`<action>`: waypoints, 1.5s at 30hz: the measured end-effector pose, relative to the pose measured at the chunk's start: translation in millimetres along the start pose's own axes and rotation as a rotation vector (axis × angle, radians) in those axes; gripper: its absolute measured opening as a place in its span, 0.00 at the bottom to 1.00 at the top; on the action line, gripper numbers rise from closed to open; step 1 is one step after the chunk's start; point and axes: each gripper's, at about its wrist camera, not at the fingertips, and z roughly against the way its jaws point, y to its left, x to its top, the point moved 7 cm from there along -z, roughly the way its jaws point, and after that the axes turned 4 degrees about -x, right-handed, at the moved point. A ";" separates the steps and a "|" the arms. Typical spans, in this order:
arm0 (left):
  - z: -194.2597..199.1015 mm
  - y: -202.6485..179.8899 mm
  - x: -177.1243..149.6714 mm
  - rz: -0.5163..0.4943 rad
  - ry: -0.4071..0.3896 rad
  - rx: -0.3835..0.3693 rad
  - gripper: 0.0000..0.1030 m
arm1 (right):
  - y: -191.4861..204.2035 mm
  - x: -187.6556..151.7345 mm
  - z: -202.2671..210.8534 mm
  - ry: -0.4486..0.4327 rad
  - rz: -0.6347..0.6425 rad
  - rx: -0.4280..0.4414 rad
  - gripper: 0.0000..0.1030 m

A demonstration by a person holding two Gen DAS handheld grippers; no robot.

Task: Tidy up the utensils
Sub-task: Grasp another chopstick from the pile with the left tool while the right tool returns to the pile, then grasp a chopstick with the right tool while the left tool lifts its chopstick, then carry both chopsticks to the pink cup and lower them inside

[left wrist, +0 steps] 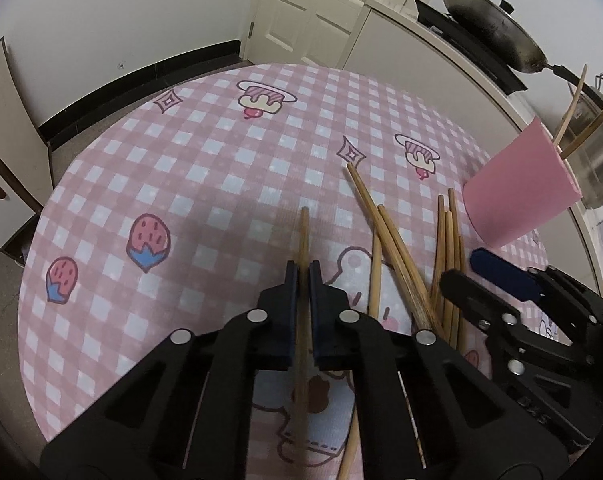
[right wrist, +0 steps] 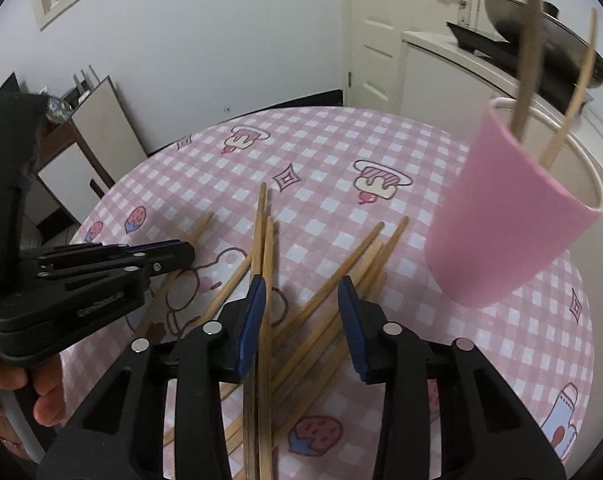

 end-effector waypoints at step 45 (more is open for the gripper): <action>167.1 -103.4 1.4 -0.162 -0.287 -0.247 0.06 | 3.5 22.3 144.5 -0.241 0.027 0.058 0.04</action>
